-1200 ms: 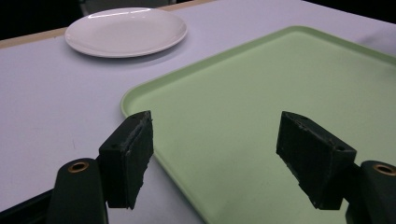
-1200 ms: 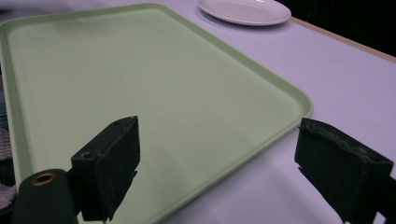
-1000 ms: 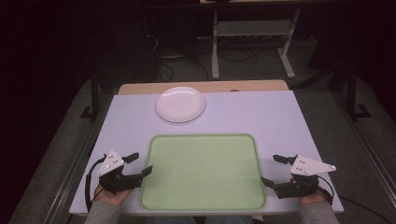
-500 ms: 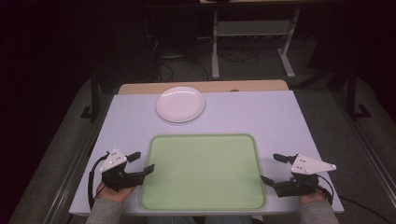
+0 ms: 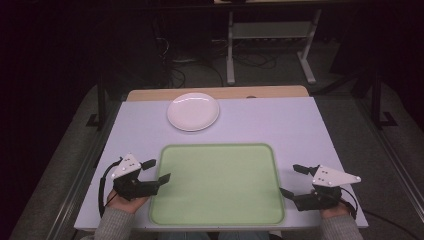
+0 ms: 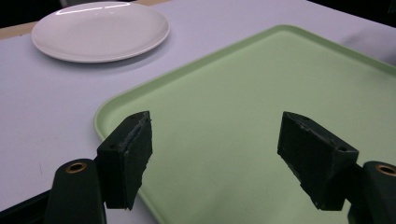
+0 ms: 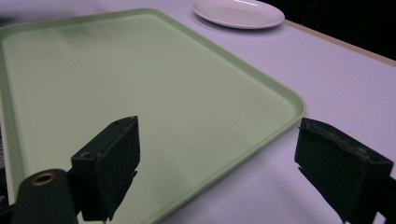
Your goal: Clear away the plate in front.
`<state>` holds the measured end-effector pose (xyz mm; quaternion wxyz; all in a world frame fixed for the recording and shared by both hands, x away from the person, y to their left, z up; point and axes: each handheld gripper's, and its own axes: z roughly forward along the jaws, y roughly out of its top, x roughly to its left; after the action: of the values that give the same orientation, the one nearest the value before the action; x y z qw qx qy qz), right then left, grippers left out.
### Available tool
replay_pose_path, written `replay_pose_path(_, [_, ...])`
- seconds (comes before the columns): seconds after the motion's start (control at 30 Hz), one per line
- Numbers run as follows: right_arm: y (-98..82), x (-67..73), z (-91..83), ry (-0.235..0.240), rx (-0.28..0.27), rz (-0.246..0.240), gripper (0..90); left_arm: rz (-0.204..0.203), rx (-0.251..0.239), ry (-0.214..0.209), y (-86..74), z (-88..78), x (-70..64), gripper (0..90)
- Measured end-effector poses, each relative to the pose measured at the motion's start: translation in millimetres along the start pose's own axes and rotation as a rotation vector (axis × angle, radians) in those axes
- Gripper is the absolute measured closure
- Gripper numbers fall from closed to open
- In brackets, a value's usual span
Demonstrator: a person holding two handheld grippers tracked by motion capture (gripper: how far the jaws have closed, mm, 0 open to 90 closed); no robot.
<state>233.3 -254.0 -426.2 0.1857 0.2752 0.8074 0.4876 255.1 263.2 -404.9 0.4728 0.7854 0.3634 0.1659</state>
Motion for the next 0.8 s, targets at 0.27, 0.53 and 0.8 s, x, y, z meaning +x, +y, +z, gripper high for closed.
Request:
replay_pose_path(0.27, [0.3,-1.6,-0.3,-0.011,-0.007,0.006,13.5,-0.006,0.0,-0.016,10.5,3.9,1.9,26.7])
replay_pose_path(0.53, [0.0,-3.6,0.8,-0.02,-0.008,0.005,13.4,-0.007,-0.002,-0.035,20.6,11.1,4.7,26.7])
replay_pose_path(0.8, [-1.6,-4.3,-3.2,-0.02,-0.012,0.008,13.5,-0.005,0.009,-0.053,29.7,20.2,9.3,26.8])
